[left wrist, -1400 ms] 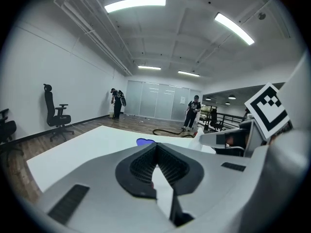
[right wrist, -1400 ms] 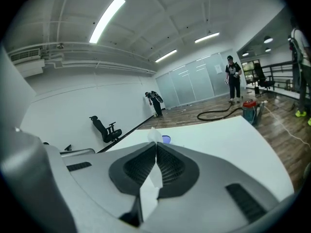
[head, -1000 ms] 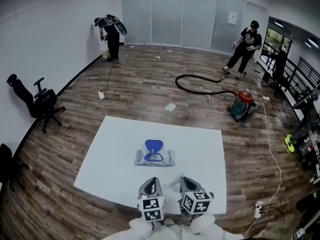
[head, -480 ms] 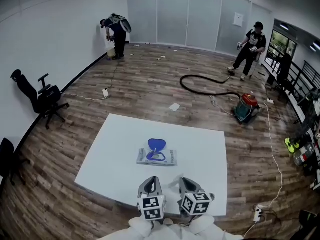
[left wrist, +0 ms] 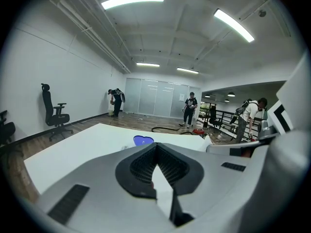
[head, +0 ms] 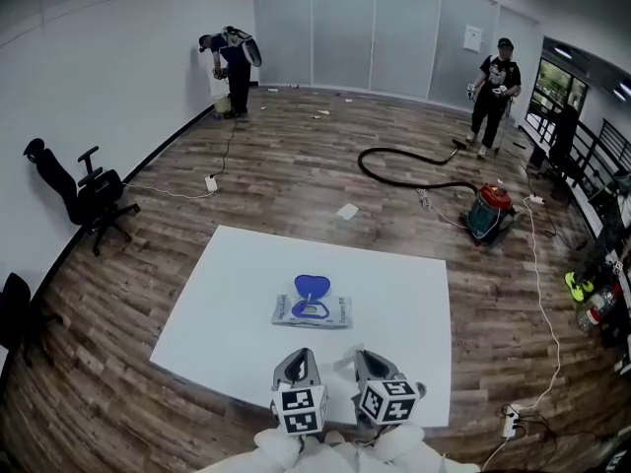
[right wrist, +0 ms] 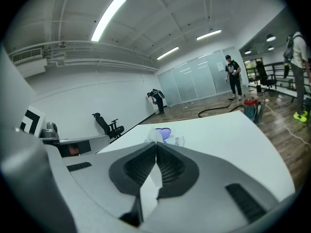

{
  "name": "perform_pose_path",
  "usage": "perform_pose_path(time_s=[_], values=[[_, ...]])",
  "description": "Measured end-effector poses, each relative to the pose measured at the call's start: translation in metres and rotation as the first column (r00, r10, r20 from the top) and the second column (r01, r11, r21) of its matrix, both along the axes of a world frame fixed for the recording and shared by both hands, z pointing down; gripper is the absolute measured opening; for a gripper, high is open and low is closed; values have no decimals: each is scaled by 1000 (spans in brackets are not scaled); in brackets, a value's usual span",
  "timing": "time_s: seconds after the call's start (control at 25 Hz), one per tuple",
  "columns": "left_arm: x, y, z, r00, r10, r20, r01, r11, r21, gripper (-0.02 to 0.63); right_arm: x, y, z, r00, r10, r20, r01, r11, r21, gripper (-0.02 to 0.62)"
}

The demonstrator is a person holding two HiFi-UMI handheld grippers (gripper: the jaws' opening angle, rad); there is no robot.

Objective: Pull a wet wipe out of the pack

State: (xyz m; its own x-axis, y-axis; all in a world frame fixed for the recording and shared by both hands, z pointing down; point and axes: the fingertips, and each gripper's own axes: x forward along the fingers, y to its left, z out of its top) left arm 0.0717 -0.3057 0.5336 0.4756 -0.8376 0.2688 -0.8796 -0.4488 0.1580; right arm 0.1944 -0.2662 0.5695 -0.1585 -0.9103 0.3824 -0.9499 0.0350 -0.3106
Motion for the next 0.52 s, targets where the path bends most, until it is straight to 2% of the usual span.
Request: perform_pose_path(time_s=[0.52], values=[[-2,-4,6,1000,-1,-2,1,1000,-11,-3,-1,-3,4,999,16,46,-16,1000,-2,14]])
